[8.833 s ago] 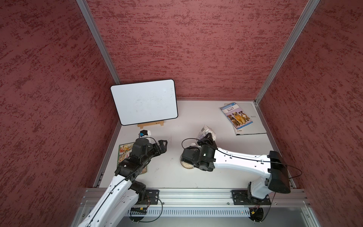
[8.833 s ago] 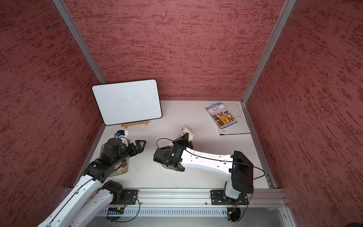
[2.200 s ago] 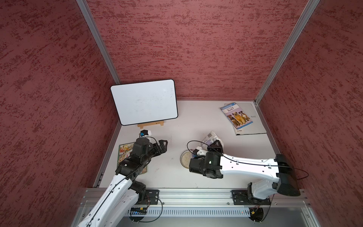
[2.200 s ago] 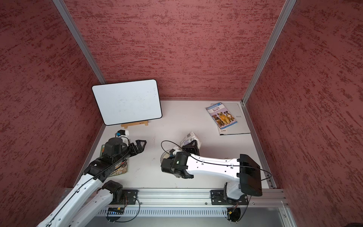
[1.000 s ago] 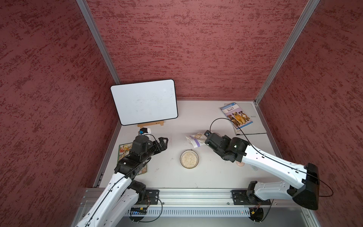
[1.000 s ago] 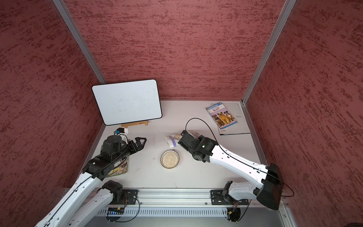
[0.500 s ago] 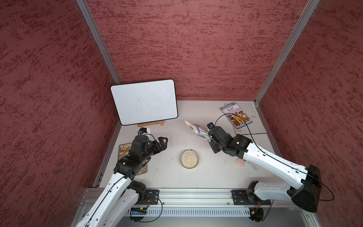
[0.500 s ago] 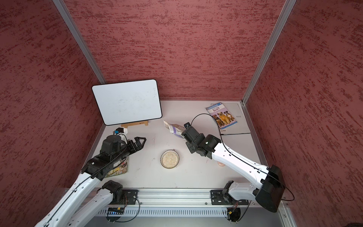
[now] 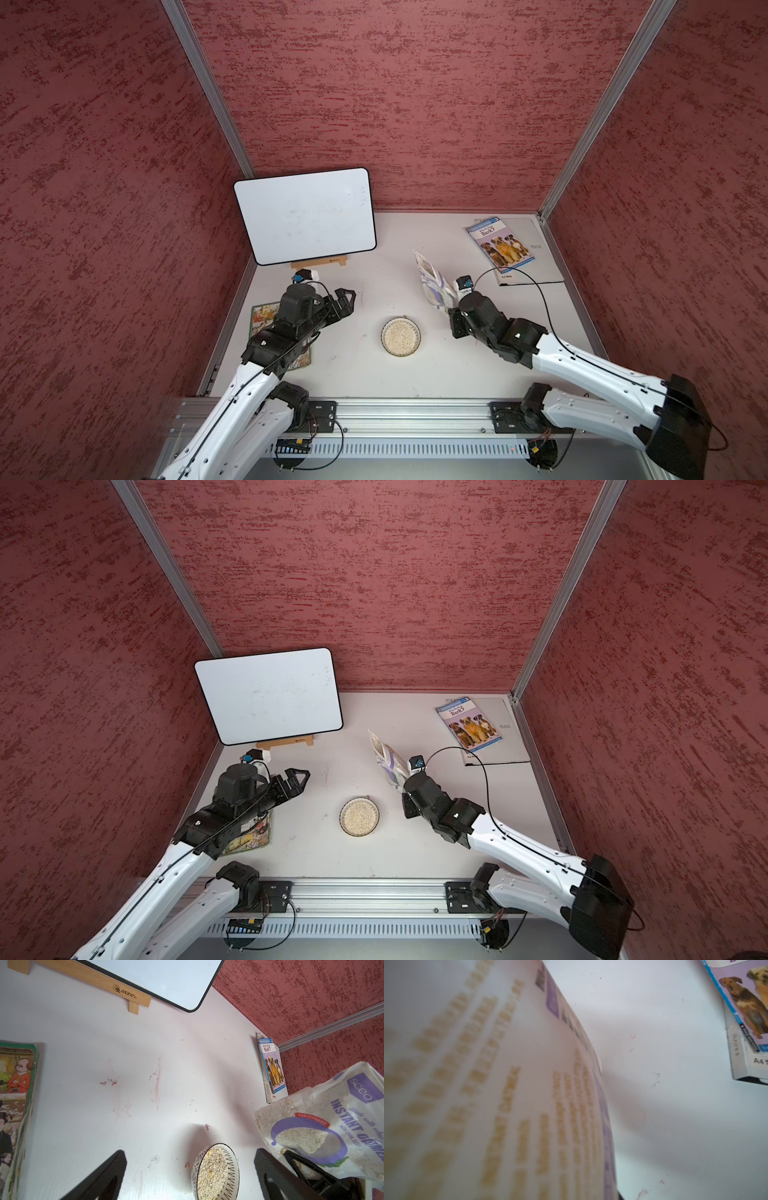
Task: Pour the oats into the breakfast bowl
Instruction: Place the oats bag at the center of the board.
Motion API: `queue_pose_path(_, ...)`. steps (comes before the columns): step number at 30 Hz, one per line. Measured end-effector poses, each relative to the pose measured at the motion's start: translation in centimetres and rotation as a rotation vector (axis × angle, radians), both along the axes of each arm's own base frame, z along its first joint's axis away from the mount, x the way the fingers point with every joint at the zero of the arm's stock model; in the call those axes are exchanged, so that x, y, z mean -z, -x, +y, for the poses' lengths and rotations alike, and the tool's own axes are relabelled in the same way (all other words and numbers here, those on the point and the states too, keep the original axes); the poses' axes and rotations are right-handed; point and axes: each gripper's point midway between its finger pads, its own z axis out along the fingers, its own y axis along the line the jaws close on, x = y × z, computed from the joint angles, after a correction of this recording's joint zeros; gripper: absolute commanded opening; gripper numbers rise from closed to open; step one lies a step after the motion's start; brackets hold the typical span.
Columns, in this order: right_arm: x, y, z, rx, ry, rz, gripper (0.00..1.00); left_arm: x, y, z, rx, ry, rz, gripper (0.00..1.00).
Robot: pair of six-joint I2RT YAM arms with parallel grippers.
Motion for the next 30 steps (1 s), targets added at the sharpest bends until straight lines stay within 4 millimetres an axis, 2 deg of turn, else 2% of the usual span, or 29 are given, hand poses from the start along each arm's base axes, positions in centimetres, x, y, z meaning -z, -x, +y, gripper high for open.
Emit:
queue_pose_path(5, 1.3, -0.1, 0.1, 0.003, -0.041, -0.028, 0.00, -1.9, -0.3, -2.6, 0.060, 0.000, -0.005, 1.00)
queue_pose_path(11, 1.1, -0.8, 0.9, 0.001, -0.102, -0.088, 0.00, -6.2, -0.5, -8.2, 0.175, 0.038, -0.037, 1.00)
queue_pose_path(15, 1.3, -1.2, 1.3, -0.004, -0.116, -0.110, 0.00, -8.5, -0.6, -12.0, 0.244, 0.074, -0.053, 1.00)
queue_pose_path(20, 1.2, -1.6, 1.7, -0.009, -0.128, -0.134, 0.00, -9.6, -0.6, -15.8, 0.312, 0.094, -0.048, 0.99)
queue_pose_path(23, 1.2, -1.8, 1.9, -0.010, -0.132, -0.145, 0.00, -10.0, -0.6, -17.7, 0.344, 0.103, -0.049, 0.95)
queue_pose_path(30, 1.9, -2.0, 2.1, -0.009, -0.130, -0.147, 0.00, -9.8, -1.1, -19.3, 0.348, 0.111, -0.032, 0.81)
